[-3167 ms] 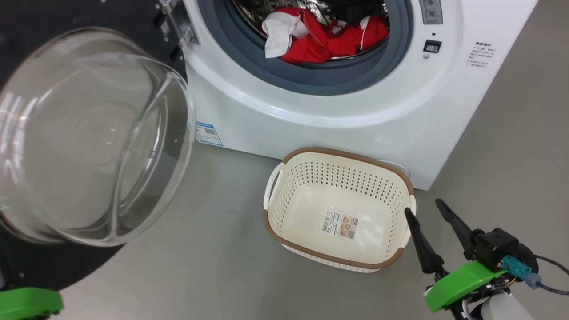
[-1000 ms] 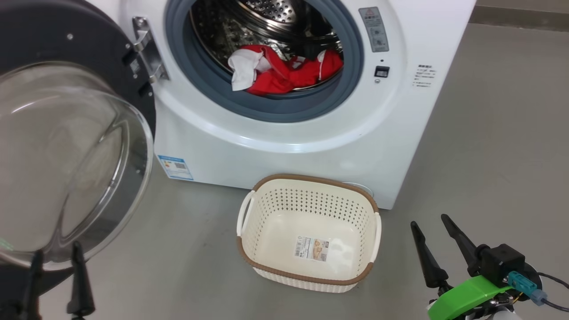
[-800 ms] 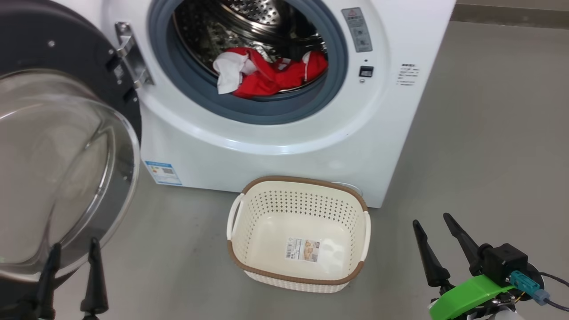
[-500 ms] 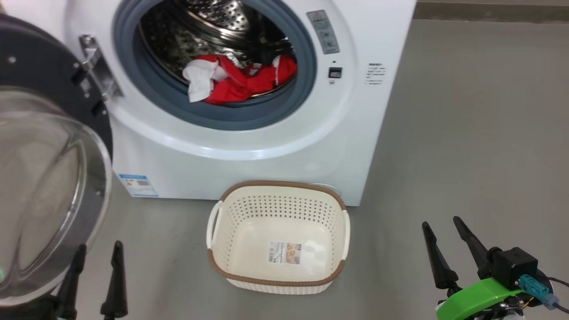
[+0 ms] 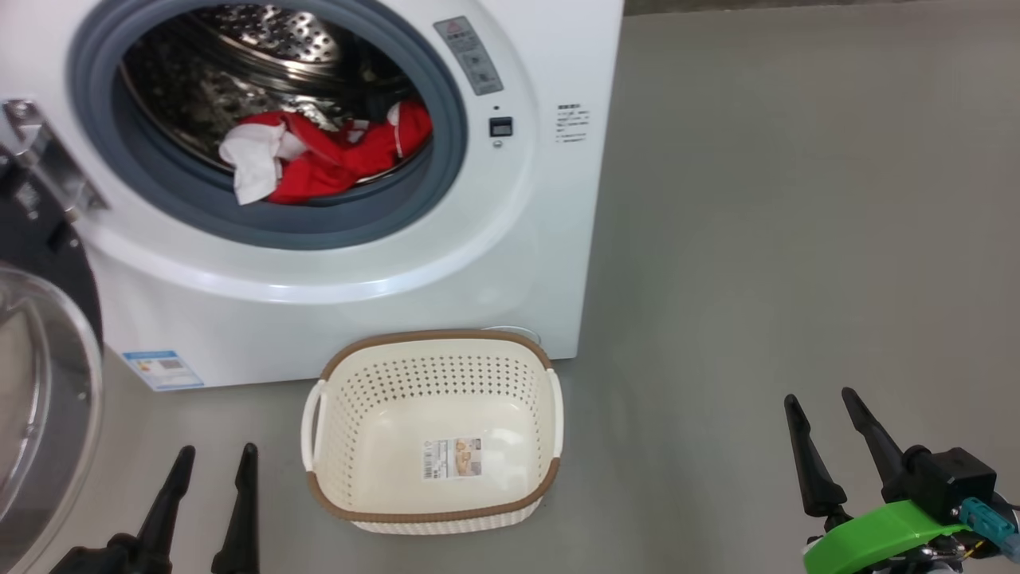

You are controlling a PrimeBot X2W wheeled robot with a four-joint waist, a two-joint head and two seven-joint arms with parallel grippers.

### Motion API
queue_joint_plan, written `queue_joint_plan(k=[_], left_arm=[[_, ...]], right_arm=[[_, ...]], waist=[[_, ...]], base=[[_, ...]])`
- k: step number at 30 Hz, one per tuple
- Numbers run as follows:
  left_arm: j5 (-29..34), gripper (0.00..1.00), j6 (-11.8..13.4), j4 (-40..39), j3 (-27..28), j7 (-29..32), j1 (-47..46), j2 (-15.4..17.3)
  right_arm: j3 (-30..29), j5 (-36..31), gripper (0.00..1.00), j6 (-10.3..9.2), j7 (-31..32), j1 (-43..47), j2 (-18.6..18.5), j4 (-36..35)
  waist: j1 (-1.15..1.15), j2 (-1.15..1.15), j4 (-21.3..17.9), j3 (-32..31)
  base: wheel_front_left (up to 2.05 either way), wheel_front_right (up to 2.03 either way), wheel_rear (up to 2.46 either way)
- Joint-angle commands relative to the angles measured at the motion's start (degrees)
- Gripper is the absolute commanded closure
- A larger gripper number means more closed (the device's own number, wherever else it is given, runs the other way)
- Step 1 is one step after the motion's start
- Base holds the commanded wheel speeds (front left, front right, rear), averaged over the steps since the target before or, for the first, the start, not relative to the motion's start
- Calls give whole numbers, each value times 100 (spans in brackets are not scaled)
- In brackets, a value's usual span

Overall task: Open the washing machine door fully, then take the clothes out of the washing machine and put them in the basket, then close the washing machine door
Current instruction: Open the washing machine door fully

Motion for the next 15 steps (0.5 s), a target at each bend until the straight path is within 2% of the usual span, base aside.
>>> queue_joint_plan(k=[1, 15], left_arm=[[-49, 0, -32, -188, 175, -29, -137, 96], [-253, 0, -32, -206, -20, -29, -176, 143]], right_arm=[[89, -6, 0, 29, -54, 12, -69, -174], [-174, 6, 0, 29, -54, 218, -91, -247]], waist=[[0, 0, -193, 51], [0, 0, -321, 58]], base=[[0, 0, 0], [0, 0, 0]])
